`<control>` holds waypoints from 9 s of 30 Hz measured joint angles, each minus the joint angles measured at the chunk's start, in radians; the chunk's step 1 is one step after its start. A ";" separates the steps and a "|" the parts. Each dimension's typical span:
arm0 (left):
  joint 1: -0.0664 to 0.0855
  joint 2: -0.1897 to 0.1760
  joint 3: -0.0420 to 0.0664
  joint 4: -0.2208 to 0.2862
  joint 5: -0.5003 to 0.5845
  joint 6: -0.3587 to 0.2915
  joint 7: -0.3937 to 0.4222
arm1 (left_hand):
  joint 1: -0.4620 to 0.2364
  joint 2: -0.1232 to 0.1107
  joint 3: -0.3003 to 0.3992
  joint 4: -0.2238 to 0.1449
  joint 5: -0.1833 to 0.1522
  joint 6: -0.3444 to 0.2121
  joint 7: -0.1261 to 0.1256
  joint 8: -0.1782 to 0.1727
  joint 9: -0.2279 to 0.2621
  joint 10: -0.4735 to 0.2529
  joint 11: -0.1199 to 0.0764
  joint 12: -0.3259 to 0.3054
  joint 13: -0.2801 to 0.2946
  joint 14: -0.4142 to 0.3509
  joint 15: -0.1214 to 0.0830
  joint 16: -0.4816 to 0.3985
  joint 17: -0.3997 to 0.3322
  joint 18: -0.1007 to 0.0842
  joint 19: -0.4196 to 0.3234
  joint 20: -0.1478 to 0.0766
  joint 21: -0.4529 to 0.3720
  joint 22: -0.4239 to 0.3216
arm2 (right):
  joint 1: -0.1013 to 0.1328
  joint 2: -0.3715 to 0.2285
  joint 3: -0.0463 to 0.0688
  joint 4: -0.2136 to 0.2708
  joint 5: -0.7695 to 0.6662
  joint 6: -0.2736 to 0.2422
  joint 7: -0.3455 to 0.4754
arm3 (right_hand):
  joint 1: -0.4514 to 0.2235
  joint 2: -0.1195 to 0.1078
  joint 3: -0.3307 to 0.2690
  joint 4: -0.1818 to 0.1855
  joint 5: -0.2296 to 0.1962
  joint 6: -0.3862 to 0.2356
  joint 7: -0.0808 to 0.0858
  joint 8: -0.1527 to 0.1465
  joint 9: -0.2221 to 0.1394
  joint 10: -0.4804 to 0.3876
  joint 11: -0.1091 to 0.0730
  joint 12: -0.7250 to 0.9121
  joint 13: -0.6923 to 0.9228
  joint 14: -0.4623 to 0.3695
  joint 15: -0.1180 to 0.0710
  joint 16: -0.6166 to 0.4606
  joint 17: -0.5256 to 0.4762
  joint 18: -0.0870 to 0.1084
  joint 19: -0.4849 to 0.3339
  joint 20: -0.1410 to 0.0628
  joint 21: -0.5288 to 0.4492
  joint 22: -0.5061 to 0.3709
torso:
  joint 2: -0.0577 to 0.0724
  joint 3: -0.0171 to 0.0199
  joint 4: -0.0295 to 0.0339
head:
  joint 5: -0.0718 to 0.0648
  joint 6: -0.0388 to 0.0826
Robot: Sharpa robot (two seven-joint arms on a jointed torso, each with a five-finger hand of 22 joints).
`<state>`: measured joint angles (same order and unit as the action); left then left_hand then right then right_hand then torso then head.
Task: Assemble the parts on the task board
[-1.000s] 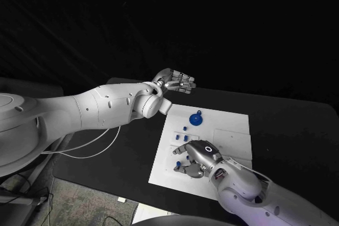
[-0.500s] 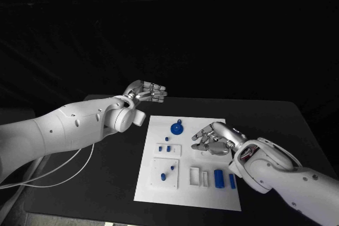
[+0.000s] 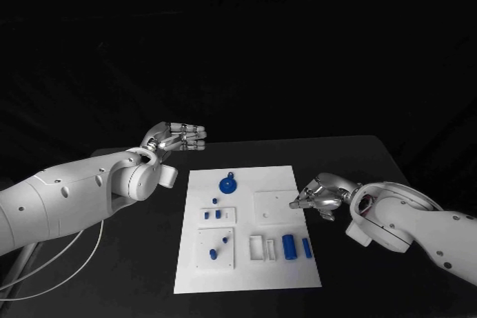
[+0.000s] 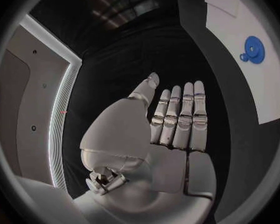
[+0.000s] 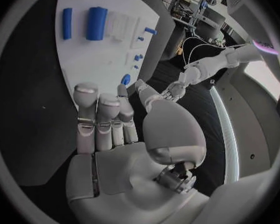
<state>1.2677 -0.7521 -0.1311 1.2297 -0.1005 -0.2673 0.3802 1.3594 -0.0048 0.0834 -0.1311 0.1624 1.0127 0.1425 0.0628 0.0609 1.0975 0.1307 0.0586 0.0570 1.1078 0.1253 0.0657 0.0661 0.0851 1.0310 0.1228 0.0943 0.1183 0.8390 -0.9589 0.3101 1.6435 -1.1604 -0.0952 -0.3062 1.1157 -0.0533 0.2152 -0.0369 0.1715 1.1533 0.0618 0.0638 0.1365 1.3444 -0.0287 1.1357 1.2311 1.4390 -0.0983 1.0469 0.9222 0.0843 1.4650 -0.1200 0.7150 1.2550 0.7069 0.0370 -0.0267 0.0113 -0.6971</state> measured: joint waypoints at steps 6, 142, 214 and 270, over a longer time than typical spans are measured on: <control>-0.006 -0.022 0.000 0.033 -0.006 0.030 0.028 | 0.009 0.009 -0.145 0.027 0.000 -0.007 -0.007 0.000 0.000 -0.004 -0.004 0.000 0.000 0.011 0.000 0.000 0.000 -0.016 0.000 0.000 -0.008 -0.019 | 0.001 -0.011 -0.014 0.024 0.070 0.100 -0.179 | -0.043 -0.010 -0.014 0.034 -0.051 -0.050 0.016 0.000 0.004 0.008 0.005 -0.022 0.046 0.001 0.008 0.004 0.048 0.000 0.000 0.008 0.000 0.024 | -0.008 0.0037 -0.0017 | -0.005 -0.017; -0.008 -0.028 -0.005 0.101 -0.103 0.083 -0.011 | -0.045 -0.031 -0.178 0.141 -0.082 -0.063 0.016 0.000 0.000 0.001 0.009 0.000 0.000 0.003 0.015 0.000 0.000 -0.016 0.004 -0.003 -0.008 -0.038 | 0.005 0.276 -0.140 -0.095 0.093 0.129 -0.392 | -0.096 0.073 -0.044 -0.036 0.053 0.005 0.004 -0.003 -0.044 0.037 0.002 -0.049 0.077 0.016 0.010 0.000 0.139 -0.016 0.000 0.015 -0.002 0.053 | -0.010 -0.0076 -0.0017 | 0.068 -0.060; -0.008 -0.031 -0.005 0.093 -0.107 0.087 -0.029 | -0.045 -0.031 -0.174 0.148 -0.082 -0.063 0.016 0.000 0.000 0.001 0.009 0.000 0.000 0.000 0.018 0.000 0.000 -0.016 0.004 -0.003 -0.008 -0.038 | 0.004 0.207 -0.134 0.006 0.015 0.208 -0.334 | 0.034 -0.046 -0.098 0.032 0.125 0.038 -0.012 -0.002 0.029 0.028 -0.007 -0.062 0.077 0.018 0.008 -0.015 0.166 -0.016 0.000 0.008 -0.001 0.052 | -0.010 -0.0072 -0.0021 | 0.067 -0.058; -0.008 -0.037 -0.005 0.094 -0.107 0.101 -0.050 | -0.045 -0.031 -0.180 0.160 -0.082 -0.063 0.016 0.000 0.000 0.001 0.009 0.000 0.000 -0.004 0.014 0.000 0.000 -0.016 0.000 0.000 -0.008 -0.039 | -0.031 0.263 -0.140 -0.043 -0.140 0.193 -0.349 | -0.059 0.070 0.220 -0.167 0.081 0.132 -0.074 -0.001 0.579 0.087 -0.048 -0.032 0.076 0.023 -0.015 -0.015 0.137 -0.031 0.000 -0.017 0.015 0.053 | -0.009 -0.0080 -0.0017 | 0.074 -0.081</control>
<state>1.2594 -0.7895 -0.1363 1.3238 -0.2076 -0.1665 0.3300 1.3145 -0.0356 -0.0971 0.0290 0.0804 0.9501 0.1587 0.0628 0.0613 1.0989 0.1395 0.0586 0.0571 1.1040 0.1393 0.0657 0.0661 0.0695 1.0309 0.1231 0.0866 0.0792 0.8078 -0.6963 0.1703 1.6002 -1.2999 0.0981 -0.6550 1.0568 0.0167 0.4352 -0.2043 0.2523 1.2850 -0.0122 0.0628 0.7156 1.4317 -0.0770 1.1034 1.3076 1.4625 -0.1137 1.0318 1.0591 0.0529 1.4647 -0.1374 0.7302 1.3080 0.6976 0.0290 -0.0285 0.0854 -0.7778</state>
